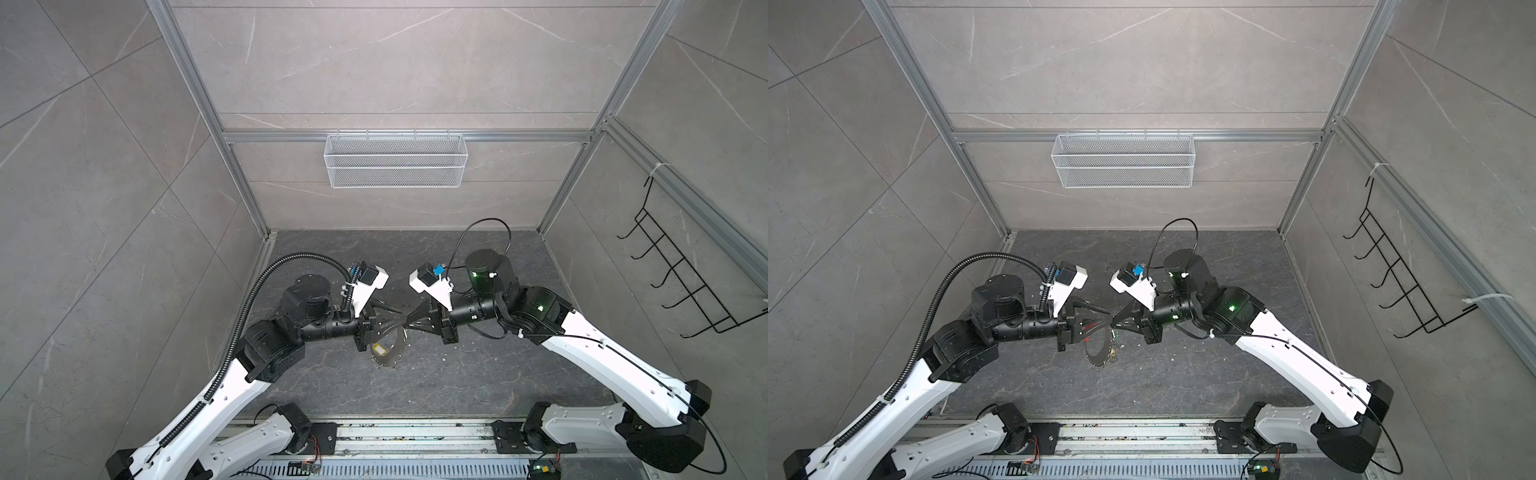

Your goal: Remove the keys from the keyring

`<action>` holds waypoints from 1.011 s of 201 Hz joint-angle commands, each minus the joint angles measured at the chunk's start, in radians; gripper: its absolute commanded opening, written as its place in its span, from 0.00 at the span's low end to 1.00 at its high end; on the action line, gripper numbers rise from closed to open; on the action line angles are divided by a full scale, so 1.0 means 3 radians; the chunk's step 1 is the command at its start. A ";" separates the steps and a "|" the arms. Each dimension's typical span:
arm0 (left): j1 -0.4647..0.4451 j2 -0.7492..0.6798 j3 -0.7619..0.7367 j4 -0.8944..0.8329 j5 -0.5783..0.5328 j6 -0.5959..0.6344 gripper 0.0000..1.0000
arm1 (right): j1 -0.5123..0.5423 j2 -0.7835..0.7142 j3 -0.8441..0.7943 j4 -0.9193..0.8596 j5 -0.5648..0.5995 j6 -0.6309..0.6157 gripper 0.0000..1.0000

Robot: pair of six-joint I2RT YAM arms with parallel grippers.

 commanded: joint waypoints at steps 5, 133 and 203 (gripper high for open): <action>-0.0009 -0.0022 0.0106 -0.0206 0.0012 0.0065 0.26 | -0.0009 -0.0128 -0.0019 0.0314 0.0082 0.0050 0.00; -0.0005 -0.0122 0.0084 0.0027 0.0010 0.0111 0.26 | -0.0007 -0.0098 -0.0008 0.0319 -0.0061 0.0075 0.00; -0.0005 -0.0013 0.0102 0.0075 0.0133 0.0101 0.11 | -0.0005 -0.0067 0.0018 0.0295 -0.0087 0.0079 0.00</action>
